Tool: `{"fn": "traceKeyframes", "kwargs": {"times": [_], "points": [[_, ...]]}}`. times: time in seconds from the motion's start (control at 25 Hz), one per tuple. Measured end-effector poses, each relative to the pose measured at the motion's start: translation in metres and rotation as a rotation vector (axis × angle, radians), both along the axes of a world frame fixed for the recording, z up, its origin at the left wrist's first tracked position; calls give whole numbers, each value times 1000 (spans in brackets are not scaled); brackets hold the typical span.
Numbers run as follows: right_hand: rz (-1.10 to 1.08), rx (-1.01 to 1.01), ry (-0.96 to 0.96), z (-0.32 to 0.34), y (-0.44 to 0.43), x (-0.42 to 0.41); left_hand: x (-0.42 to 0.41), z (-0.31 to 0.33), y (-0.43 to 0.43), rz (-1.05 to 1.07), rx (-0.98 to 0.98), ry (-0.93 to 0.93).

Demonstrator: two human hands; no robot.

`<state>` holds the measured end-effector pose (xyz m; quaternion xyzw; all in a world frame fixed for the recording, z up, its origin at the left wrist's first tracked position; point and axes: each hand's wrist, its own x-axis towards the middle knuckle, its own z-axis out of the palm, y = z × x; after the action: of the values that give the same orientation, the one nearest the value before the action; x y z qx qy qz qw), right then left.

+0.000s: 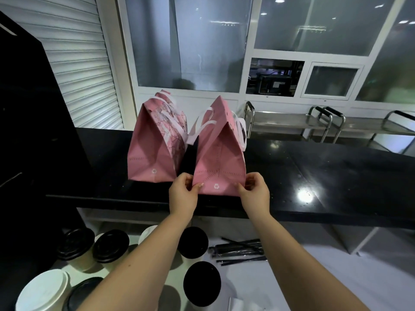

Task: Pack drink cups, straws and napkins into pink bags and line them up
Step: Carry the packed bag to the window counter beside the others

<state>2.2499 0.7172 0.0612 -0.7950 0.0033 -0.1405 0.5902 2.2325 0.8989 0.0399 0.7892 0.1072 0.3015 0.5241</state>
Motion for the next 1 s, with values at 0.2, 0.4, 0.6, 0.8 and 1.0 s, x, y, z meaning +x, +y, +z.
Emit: {"fn": "traceKeyframes", "kwargs": {"times": [0.2,0.4,0.6,0.8,1.0], "points": [[-19,-6,-5,2,9,0,-4,1,13,79,33,14],[-9,-59,25,7,35,12,-6,5,32,231,48,57],[-35,-46,34,6,62,18,0,14,50,289,3,149],[-4,-107,60,13,71,32,10,24,61,299,3,233],[75,-134,89,12,68,40,7,29,66,288,-4,212]]}}
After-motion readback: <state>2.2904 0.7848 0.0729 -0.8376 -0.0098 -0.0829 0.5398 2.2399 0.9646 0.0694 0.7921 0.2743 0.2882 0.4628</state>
